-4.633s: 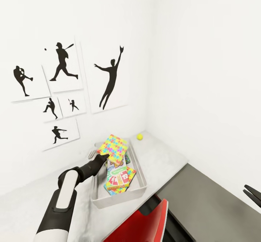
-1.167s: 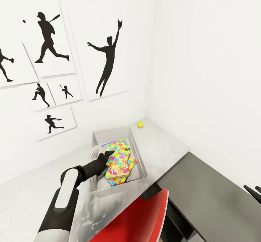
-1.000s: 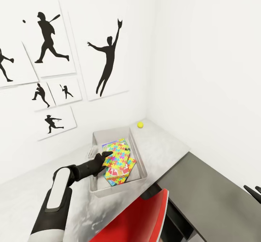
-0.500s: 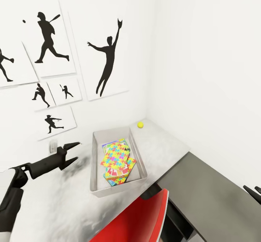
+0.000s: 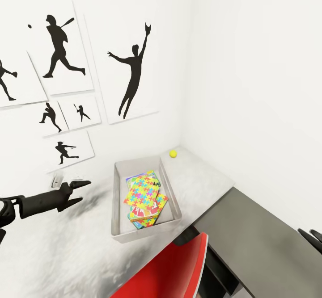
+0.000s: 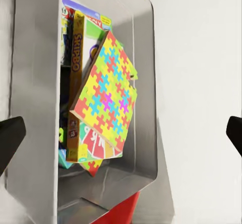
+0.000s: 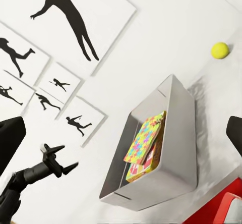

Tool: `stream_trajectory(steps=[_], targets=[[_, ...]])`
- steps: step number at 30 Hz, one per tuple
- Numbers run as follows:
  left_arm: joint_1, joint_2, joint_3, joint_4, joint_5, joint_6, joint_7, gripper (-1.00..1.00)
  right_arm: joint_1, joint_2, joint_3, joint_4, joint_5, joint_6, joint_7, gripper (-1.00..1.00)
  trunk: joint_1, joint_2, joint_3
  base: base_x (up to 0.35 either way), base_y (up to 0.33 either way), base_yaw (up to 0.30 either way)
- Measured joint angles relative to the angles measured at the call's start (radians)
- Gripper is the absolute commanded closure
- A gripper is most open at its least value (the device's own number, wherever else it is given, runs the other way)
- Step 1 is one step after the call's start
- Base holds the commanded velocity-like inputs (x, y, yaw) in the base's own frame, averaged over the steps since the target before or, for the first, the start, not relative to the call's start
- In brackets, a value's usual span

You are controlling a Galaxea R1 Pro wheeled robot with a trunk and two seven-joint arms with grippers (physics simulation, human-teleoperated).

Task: Put all the toys in the child's room - the three board games (two on the bed and one on the table), the two jigsaw puzzles on the table, and the tennis ball on the table - inside the toy box on the table in the child's room.

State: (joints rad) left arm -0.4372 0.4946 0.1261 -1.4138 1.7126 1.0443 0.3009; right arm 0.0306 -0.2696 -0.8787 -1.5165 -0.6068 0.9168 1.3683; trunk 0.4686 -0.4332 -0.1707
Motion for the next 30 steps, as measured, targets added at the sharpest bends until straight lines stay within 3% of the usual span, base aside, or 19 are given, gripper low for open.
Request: stream_trajectory(steps=[2,5,8,10,12,14,15,17,20,21,24,27,30], targets=[[-0.002,0.028,-0.043,0.0,-0.002,0.0,0.0,-1.0,0.0,0.001,0.01,-0.004,0.003,0.0,-0.014,-1.0,0.0,0.0,0.0,0.0,0.0,0.0],[-0.006,0.045,-0.078,0.0,-0.005,0.0,0.001,-1.0,0.0,0.002,0.04,-0.016,0.006,0.0,-0.054,-1.0,0.0,0.0,0.0,0.0,0.0,0.0],[-0.011,0.053,-0.097,0.001,-0.01,0.0,0.004,-1.0,-0.002,0.003,0.099,-0.026,0.007,0.003,-0.129,-1.0,0.0,0.0,0.0,0.0,0.0,0.0],[-0.014,0.055,-0.106,0.001,-0.02,0.0,0.006,-1.0,-0.011,-0.002,0.159,-0.031,0.005,0.011,-0.211,-1.0,0.0,0.0,0.0,0.0,0.0,0.0],[-0.016,0.056,-0.11,0.002,-0.046,0.0,0.007,-1.0,-0.056,-0.006,0.219,-0.037,-0.003,0.027,-0.313,-1.0,0.0,0.0,0.0,0.0,0.0,0.0],[-0.017,0.056,-0.112,0.002,-0.094,0.0,0.007,-1.0,-0.183,-0.002,0.307,-0.04,-0.013,0.085,-0.461,-1.0,0.0,0.0,0.001,0.0,0.0,0.0],[-0.018,0.056,-0.112,0.003,-0.106,0.0,0.007,-1.0,-0.222,0.0,0.336,-0.039,-0.012,0.097,-0.5,-1.0,0.0,0.0,0.0,0.0,0.0,0.0],[-0.018,0.056,-0.113,0.005,-0.135,0.0,0.008,-1.0,-0.33,0.009,0.431,-0.036,-0.016,0.115,-0.616,-1.0,0.0,0.0,0.0,0.0,0.0,0.0],[-0.021,0.054,-0.114,0.006,-0.158,0.0,0.009,-1.0,-0.506,0.048,0.605,-0.008,-0.025,0.126,-0.813,-1.0,0.0,0.0,0.001,0.0,0.0,0.0],[-0.023,0.053,-0.113,0.006,-0.16,0.0,0.009,-1.0,-0.547,0.059,0.64,0.005,-0.023,0.126,-0.855,-1.0,0.0,0.0,0.0,0.0,0.0,0.0],[-0.054,0.047,-0.134,0.006,-0.167,0.002,0.037,-1.0,-0.741,0.137,0.787,0.146,-0.027,0.126,-1.069,-1.0,0.0,0.001,0.001,0.0,0.0,0.0],[-0.085,0.038,-0.183,0.006,-0.168,-0.001,0.092,-1.0,-0.84,0.204,0.849,0.262,-0.019,0.126,-1.19,-1.0,0.0,0.0,0.0,0.0,0.0,0.0],[-0.14,-0.007,-0.243,0.012,-0.167,-0.002,0.185,-1.0,-0.929,0.29,0.893,0.404,-0.009,0.126,-1.339,-1.0,0.0,0.001,0.0,0.0,0.0,0.0]])
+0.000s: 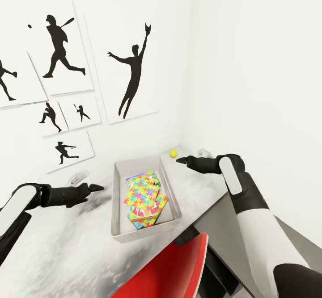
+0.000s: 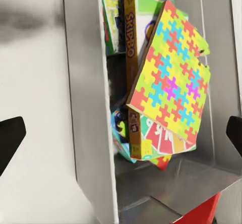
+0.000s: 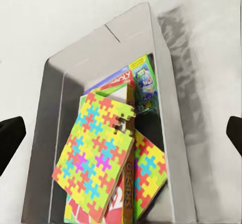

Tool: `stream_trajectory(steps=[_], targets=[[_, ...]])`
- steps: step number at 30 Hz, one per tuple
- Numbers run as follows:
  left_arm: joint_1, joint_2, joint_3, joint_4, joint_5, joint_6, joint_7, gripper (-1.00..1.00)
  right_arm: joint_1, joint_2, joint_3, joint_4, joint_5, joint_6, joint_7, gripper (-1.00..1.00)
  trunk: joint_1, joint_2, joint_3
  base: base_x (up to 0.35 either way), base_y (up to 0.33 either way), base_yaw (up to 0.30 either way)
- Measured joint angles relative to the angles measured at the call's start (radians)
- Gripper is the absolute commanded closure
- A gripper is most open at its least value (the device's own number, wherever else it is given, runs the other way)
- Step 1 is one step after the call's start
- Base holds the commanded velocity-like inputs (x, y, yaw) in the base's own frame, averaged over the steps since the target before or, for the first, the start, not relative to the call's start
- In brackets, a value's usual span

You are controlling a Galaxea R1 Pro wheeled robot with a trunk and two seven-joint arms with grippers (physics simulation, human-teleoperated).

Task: Put all the toys in the child's room - the three board games (two on the bed and one on the table), the two jigsaw puzzles on the table, and the tennis ball on the table - inside the toy box on the table in the child's room.

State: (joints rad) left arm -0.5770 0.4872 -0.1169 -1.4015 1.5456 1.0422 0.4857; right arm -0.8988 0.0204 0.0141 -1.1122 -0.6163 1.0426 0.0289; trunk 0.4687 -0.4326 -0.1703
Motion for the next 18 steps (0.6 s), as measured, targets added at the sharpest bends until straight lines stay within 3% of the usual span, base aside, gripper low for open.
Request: stream_trajectory(steps=[4,6,7,9,10,14,18], targets=[[-0.079,-0.063,-0.029,0.042,-0.004,0.002,0.125,-1.0,-0.059,0.071,0.024,0.113,0.019,0.002,-0.191,-1.0,0.0,0.0,0.0,0.0,0.0,0.0],[-0.103,-0.085,-0.033,0.069,-0.004,0.002,0.169,-1.0,-0.069,0.085,0.027,0.132,0.019,0.002,-0.256,-1.0,0.0,0.0,0.0,0.0,0.0,0.0],[-0.126,-0.11,-0.036,0.097,-0.003,0.003,0.211,-1.0,-0.075,0.095,0.029,0.146,0.019,0.002,-0.312,-1.0,0.0,0.0,0.0,0.0,0.0,0.0],[-0.149,-0.14,-0.038,0.126,-0.004,0.003,0.251,-1.0,-0.08,0.103,0.032,0.155,0.018,0.003,-0.362,-1.0,0.0,0.0,0.0,0.0,0.0,0.0],[-0.168,-0.168,-0.039,0.151,-0.003,0.003,0.286,-1.0,-0.082,0.11,0.038,0.161,0.017,0.003,-0.397,-1.0,0.0,0.0,0.0,0.0,0.0,0.0],[-0.194,-0.223,-0.044,0.194,-0.01,0.004,0.363,-1.0,-0.083,0.116,0.059,0.166,0.017,0.003,-0.441,-1.0,0.0,0.0,0.0,0.0,0.0,0.0],[-0.204,-0.249,-0.052,0.209,-0.021,0.004,0.415,-1.0,-0.08,0.114,0.08,0.165,0.017,0.003,-0.457,-1.0,0.0,0.0,0.0,0.0,0.0,0.0]])
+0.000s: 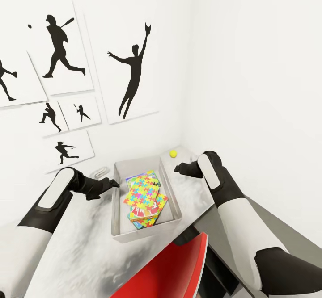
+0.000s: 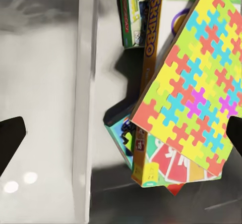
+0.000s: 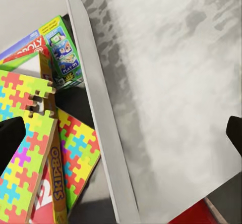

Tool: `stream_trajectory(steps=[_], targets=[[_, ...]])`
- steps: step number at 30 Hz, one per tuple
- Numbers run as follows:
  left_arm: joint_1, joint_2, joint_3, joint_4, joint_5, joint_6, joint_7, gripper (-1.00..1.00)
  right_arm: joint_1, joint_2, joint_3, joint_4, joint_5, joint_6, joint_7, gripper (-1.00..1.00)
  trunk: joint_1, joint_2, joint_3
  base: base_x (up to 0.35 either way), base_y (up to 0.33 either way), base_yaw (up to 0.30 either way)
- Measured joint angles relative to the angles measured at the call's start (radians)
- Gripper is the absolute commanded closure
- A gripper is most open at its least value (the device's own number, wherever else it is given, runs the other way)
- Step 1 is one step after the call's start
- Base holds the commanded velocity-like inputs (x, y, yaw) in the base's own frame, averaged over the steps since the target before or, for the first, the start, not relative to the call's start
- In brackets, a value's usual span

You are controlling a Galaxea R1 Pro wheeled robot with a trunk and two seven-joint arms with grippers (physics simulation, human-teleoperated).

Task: Put all the toys in the child's room - the three board games (two on the bed and one on the table), the two jigsaw puzzles on the table, and the tennis ball on the table - inside the toy box on the table in the child's room.

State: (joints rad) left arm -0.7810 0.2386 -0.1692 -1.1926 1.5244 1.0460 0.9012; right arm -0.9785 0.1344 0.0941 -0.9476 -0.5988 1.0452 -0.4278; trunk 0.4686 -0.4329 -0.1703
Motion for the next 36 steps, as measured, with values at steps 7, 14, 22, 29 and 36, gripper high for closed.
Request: stream_trajectory(steps=[7,14,22,29,36], targets=[[-0.004,-0.012,-0.015,0.006,-0.011,0.0,0.028,-1.0,0.003,0.0,0.028,0.001,-0.001,0.0,-0.005,-1.0,0.0,0.0,-0.003,0.0,0.0,0.0],[-0.005,-0.013,-0.042,0.005,-0.022,0.0,0.03,-1.0,0.004,0.007,0.034,0.006,-0.003,0.0,-0.005,-1.0,0.0,0.0,-0.013,0.0,0.0,0.0],[-0.005,-0.015,-0.059,-0.001,-0.021,0.001,0.03,-1.0,0.004,0.009,0.036,0.006,-0.003,0.0,-0.005,-1.0,0.0,0.0,-0.026,0.0,0.0,0.0],[-0.005,-0.014,-0.091,-0.004,-0.022,0.001,0.029,-1.0,0.004,0.008,0.04,0.006,-0.002,0.0,-0.005,-1.0,0.0,0.0,-0.038,0.0,0.0,0.0],[-0.005,-0.013,-0.095,-0.004,-0.023,0.001,0.028,-1.0,0.005,0.009,0.043,0.006,-0.002,0.0,-0.005,-1.0,0.0,0.0,-0.049,0.0,0.0,0.0]])
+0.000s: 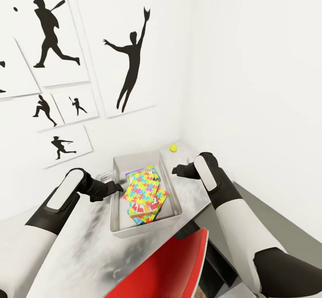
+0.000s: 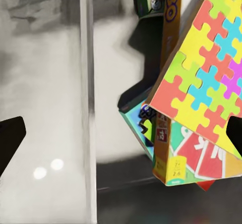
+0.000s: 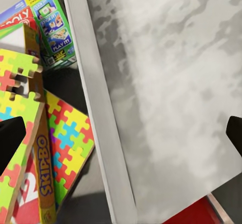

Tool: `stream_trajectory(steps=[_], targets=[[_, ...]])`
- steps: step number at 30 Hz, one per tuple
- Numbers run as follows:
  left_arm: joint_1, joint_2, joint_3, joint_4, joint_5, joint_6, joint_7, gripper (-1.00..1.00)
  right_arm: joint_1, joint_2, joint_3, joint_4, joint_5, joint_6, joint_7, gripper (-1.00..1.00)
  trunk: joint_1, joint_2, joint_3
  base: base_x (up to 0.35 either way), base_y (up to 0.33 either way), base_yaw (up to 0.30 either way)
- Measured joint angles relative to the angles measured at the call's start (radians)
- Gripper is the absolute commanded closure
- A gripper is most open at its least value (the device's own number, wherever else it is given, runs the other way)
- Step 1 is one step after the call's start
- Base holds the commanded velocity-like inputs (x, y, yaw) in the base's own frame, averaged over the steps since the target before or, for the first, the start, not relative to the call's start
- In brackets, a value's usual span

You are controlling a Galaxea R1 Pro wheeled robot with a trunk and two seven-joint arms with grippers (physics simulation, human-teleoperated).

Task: Put all the toys in the child's room - the three board games (two on the bed and one on the table), the two jigsaw puzzles on the table, and the tennis ball on the table - inside the toy box on the table in the child's room.

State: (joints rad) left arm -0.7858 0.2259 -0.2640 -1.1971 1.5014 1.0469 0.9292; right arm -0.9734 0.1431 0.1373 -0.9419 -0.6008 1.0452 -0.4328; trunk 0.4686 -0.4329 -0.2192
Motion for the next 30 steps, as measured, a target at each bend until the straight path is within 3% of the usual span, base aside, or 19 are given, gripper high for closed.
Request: stream_trajectory(steps=[8,18,30], targets=[[0.0,0.0,-0.001,0.0,0.0,0.0,-0.001,-1.0,0.0,0.001,0.003,0.0,-0.002,0.0,0.001,-1.0,0.0,0.0,-0.005,0.0,0.0,0.0],[0.0,0.001,-0.001,0.0,0.0,0.0,-0.001,-1.0,-0.001,0.002,0.126,0.002,-0.009,0.0,0.038,-1.0,0.0,0.0,-0.006,0.0,0.0,0.0],[0.0,0.001,-0.001,0.0,0.0,0.0,-0.002,-1.0,-0.001,0.001,0.141,0.015,-0.009,0.0,0.046,-1.0,0.0,0.0,-0.015,0.0,0.0,0.0]])
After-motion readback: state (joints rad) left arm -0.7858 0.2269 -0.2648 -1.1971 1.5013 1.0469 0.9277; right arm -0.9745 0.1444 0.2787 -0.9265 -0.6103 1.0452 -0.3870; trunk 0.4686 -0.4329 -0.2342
